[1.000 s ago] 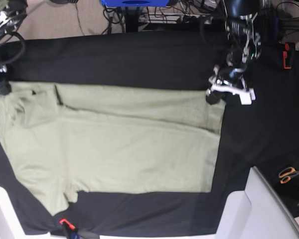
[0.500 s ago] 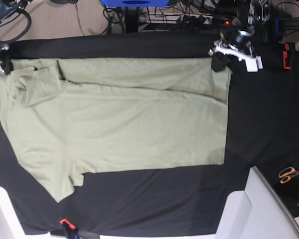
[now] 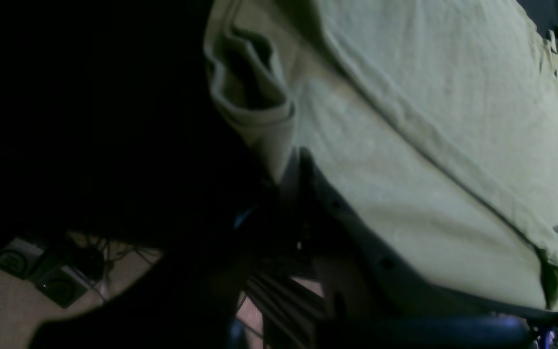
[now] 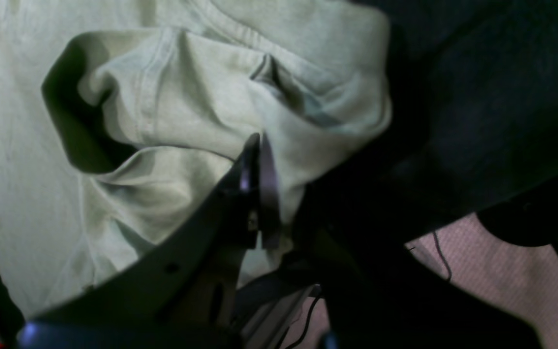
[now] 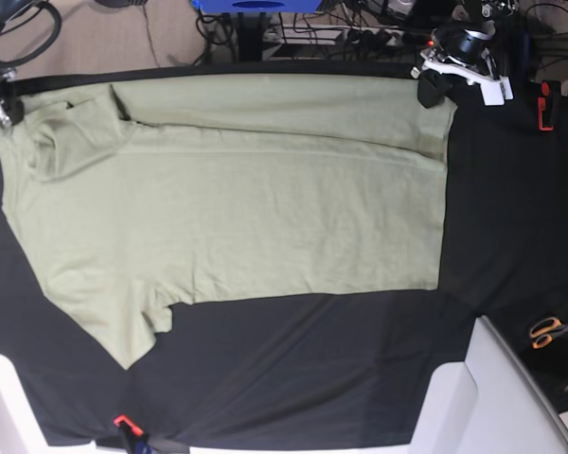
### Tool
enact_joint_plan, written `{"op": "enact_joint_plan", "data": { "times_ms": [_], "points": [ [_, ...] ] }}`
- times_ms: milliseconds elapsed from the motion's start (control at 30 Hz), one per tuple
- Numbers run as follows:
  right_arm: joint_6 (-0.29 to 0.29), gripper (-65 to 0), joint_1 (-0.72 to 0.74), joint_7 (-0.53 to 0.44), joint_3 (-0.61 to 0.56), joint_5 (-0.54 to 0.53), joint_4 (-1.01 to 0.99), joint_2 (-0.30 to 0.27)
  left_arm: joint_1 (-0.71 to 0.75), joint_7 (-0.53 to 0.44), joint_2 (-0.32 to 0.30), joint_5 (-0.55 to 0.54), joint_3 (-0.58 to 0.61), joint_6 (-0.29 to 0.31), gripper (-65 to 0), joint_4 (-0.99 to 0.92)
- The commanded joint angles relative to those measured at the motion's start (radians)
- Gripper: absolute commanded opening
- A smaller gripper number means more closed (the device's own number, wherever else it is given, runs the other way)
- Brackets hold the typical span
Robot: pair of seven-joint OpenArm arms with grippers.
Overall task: Fold the T-shirt properly
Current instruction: 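Pull the shirt edge toward the robot base with the left gripper, release, then grasp the shirt near the sleeve with the right gripper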
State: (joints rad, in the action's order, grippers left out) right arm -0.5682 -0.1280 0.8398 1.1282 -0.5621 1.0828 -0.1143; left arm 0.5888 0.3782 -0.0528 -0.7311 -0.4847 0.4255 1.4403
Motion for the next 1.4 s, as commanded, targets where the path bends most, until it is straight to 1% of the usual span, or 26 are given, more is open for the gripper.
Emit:
{"op": "enact_joint_plan", "data": {
  "times_ms": [0, 67, 167, 367, 400, 467, 533, 567, 600, 633, 667, 700, 800, 900, 933, 967, 1000, 1067, 1100, 1167, 1267, 1367],
  "points": [
    [0.000, -65.0, -0.002, 0.013, 0.003, 0.000, 0.026, -0.022, 0.012, -0.026, -0.008, -0.008, -0.004, 0.003, -65.0, 0.012],
    [0.000, -65.0, -0.002, 0.042, 0.005, 0.000, 0.032, -0.014, 0.012, -0.026, -0.008, -0.008, -0.002, 0.003, -65.0, 0.014],
    [0.000, -65.0, -0.005, 0.043, 0.010, 0.001, 0.052, 0.005, 0.010, -0.026, -0.008, -0.008, -0.002, 0.003, -65.0, 0.015],
    [0.004, -64.7, -0.005, 0.051, 0.011, 0.003, 0.063, 0.006, 0.010, -0.021, -0.008, -0.008, -0.002, 0.003, -65.0, 0.012],
    [0.006, -63.5, -0.005, 0.051, 0.013, 0.003, 0.063, 0.006, 0.010, -0.020, -0.009, -0.008, -0.002, 0.003, -65.0, 0.014],
    [0.007, -54.8, -0.006, 0.051, 0.014, 0.003, 0.063, 0.006, 0.015, -0.020, -0.012, -0.006, -0.001, 0.003, -65.0, 0.014],
    [0.007, -39.9, -0.015, 0.051, 0.014, -0.002, 0.063, 0.006, 0.021, -0.020, -0.014, -0.006, -0.006, 0.003, -65.0, 0.014],
    [0.007, -31.7, -0.019, 0.051, 0.017, -0.002, 0.063, 0.006, 0.021, -0.020, -0.014, -0.006, -0.012, 0.003, -60.1, 0.014],
    [0.007, -25.5, -0.019, 0.049, 0.028, -0.002, 0.063, 0.006, 0.030, -0.023, -0.017, -0.006, -0.013, 0.003, -53.8, 0.014],
    [0.007, -20.0, -0.019, 0.049, 0.045, -0.002, 0.063, 0.008, 0.040, -0.025, -0.028, -0.006, -0.026, 0.003, -47.7, 0.014],
    [0.007, -17.0, -0.019, 0.048, 0.057, -0.002, 0.063, 0.008, 0.044, -0.025, -0.029, -0.006, -0.041, 0.003, -43.4, 0.017],
    [0.007, -15.9, -0.019, 0.045, 0.063, 0.001, 0.064, 0.008, 0.046, -0.025, -0.028, -0.006, -0.061, 0.003, -39.7, 0.017],
    [0.007, -16.4, -0.019, 0.042, 0.065, 0.006, 0.072, -0.003, 0.046, -0.025, -0.028, -0.006, -0.134, 0.003, -30.4, 0.017],
    [0.007, -16.4, -0.020, 0.005, 0.060, 0.014, 0.164, -0.005, 0.033, -0.026, -0.035, -0.006, -0.262, 0.003, -21.7, 0.017],
    [0.007, -16.4, -0.020, -0.009, 0.059, 0.029, 0.196, -0.005, 0.012, -0.025, -0.043, -0.006, -0.302, 0.003, -19.6, 0.020],
    [0.007, -16.4, -0.014, -0.018, 0.056, 0.053, 0.230, -0.006, -0.011, -0.020, -0.065, -0.006, -0.348, 0.003, -17.6, 0.030],
    [0.007, -16.4, -0.008, -0.027, 0.051, 0.073, 0.262, -0.018, -0.023, -0.018, -0.086, -0.006, -0.383, 0.003, -16.3, 0.043],
    [0.004, -15.8, 0.021, -0.044, -0.021, 0.112, 0.290, -0.048, -0.042, -0.017, -0.132, -0.006, -0.411, 0.003, -14.8, 0.072],
    [0.003, -15.8, 0.035, -0.060, -0.064, 0.130, 0.287, -0.081, -0.049, -0.017, -0.163, -0.006, -0.409, 0.003, -15.0, 0.098],
    [0.003, -15.6, 0.069, -0.106, -0.161, 0.150, 0.250, -0.129, -0.063, 0.000, -0.198, -0.006, -0.404, 0.003, -15.3, 0.133],
    [0.003, -15.6, 0.141, -0.215, -0.323, 0.155, 0.122, -0.210, -0.092, 0.092, -0.235, -0.006, -0.371, 0.003, -15.5, 0.187],
    [0.003, -15.6, 0.252, -0.336, -0.471, 0.155, -0.080, -0.285, -0.105, 0.158, -0.230, -0.006, -0.368, 0.003, -15.5, 0.231]
  ]
}}
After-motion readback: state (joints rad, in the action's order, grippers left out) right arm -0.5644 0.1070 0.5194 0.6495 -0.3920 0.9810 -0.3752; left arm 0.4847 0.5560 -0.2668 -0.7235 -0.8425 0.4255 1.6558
